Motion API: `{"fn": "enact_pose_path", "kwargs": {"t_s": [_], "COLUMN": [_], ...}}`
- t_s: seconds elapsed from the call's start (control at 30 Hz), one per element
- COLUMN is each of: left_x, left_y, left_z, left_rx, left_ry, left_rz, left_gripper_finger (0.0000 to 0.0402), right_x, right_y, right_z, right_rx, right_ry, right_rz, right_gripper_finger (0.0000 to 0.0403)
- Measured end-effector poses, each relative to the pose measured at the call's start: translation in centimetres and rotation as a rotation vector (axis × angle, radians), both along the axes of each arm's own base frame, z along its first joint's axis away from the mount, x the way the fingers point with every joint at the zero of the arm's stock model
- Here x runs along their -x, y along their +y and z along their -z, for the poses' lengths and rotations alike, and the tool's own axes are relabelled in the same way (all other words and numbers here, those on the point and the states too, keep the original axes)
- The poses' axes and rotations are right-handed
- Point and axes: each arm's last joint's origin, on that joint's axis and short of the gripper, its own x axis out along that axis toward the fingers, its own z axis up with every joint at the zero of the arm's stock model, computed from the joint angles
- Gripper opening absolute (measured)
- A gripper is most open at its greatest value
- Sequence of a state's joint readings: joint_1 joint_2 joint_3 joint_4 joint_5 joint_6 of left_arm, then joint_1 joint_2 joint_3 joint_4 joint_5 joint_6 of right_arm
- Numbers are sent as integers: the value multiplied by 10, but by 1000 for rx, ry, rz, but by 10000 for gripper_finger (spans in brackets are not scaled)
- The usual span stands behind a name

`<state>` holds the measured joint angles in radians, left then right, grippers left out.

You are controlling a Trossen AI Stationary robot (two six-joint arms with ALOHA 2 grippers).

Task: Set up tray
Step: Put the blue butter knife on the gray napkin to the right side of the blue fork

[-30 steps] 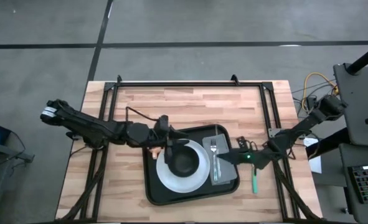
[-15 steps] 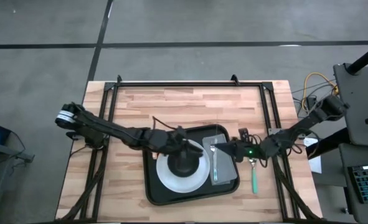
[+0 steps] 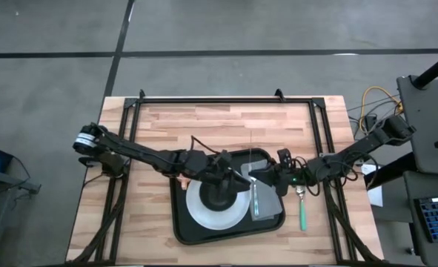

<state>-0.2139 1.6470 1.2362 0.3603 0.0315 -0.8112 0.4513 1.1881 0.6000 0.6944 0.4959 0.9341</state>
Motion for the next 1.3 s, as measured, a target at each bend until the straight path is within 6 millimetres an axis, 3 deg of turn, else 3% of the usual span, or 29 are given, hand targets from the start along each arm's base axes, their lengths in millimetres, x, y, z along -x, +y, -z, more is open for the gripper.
{"fn": "enact_pose_path", "kwargs": {"t_s": [0.3, 0.5, 0.8, 1.0, 1.3], "left_x": [15, 19, 19, 18, 18], "left_y": [4, 7, 8, 10, 10], "left_z": [-11, -9, -14, -7, -6], "left_rx": [-100, -139, -107, -113, -114], "left_ry": [20, 65, -83, -57, -53], "left_rz": [-4, -9, -25, -49, -48], "left_gripper_finger": [105, 105, 105, 105, 105], "right_x": [5, 8, 1, -2, -19], "right_y": [5, 6, -10, -17, -18], "right_z": [4, -8, -13, -22, -15], "right_rx": [-45, -2, 53, 82, 85], "right_ry": [10, -87, -159, -194, -169], "right_rz": [-70, -97, -16, 26, 20], "right_gripper_finger": [12, 12, 12, 12, 12]}}
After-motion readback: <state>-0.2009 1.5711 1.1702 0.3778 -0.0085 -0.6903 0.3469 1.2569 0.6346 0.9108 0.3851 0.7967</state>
